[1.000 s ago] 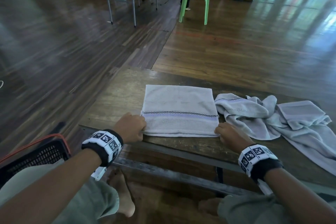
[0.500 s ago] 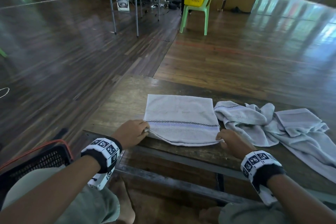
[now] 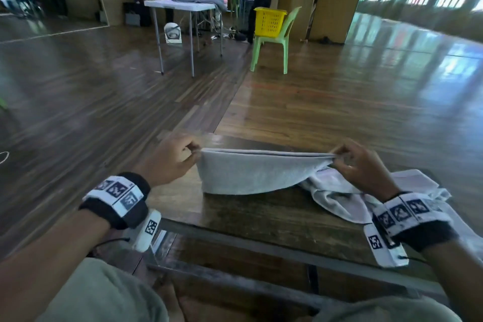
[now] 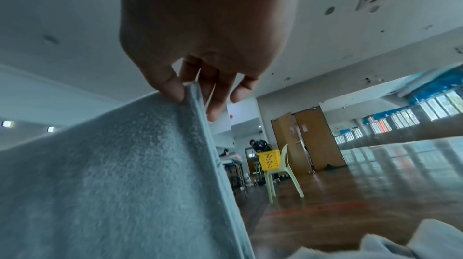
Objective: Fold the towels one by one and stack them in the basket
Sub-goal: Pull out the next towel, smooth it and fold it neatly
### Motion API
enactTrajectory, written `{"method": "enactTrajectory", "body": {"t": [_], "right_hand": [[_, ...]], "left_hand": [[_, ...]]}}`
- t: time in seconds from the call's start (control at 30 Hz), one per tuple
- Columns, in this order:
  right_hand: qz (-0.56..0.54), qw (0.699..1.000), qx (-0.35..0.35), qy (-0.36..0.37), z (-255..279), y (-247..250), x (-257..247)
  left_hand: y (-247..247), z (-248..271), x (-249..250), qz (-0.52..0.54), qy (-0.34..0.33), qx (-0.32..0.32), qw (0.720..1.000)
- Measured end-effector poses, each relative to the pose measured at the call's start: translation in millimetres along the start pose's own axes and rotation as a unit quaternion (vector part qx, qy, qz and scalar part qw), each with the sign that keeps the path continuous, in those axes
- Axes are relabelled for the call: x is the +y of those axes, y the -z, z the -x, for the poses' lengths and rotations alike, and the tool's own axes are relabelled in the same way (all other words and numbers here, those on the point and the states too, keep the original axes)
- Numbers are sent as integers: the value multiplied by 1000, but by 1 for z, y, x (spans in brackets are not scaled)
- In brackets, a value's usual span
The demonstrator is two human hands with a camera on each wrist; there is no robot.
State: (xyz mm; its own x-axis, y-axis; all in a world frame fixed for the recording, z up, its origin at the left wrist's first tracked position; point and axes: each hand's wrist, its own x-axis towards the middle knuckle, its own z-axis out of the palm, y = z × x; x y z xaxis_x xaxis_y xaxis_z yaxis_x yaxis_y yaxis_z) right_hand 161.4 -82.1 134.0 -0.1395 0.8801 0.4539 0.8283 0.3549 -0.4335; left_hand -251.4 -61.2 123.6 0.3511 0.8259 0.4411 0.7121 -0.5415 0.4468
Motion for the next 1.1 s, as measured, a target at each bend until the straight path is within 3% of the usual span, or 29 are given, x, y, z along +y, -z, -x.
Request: {"method": "enactTrajectory", "body": {"t": [0.1,0.3,0.47,0.7,0.83,0.97,1.1], "right_hand": [[-71,997,32,-30,-8,26,-6],[-164,985,57,-19,-24,40,-9],[-93,994,37,-32,-41,4,14],[-34,998,2,-55,-38,-47,39],[53,996,-73,-14,-6,-68,46],[69,984,-163,7,37,-89,50],[118,952,-280,28,66,-106,61]], "left_hand": [[26,-6,20,71,37,-4,997],[39,-15,30,139,68,56,986],[17,-31,-5,10,26,-20,999],[-27,-33,-38,-79,18,-7,997],[-59,-6,-41,-134,24,-124,983],[-86,32,-42,-195,20,-268,943],[-101,62,-43,-206,-23,-320,925]]}}
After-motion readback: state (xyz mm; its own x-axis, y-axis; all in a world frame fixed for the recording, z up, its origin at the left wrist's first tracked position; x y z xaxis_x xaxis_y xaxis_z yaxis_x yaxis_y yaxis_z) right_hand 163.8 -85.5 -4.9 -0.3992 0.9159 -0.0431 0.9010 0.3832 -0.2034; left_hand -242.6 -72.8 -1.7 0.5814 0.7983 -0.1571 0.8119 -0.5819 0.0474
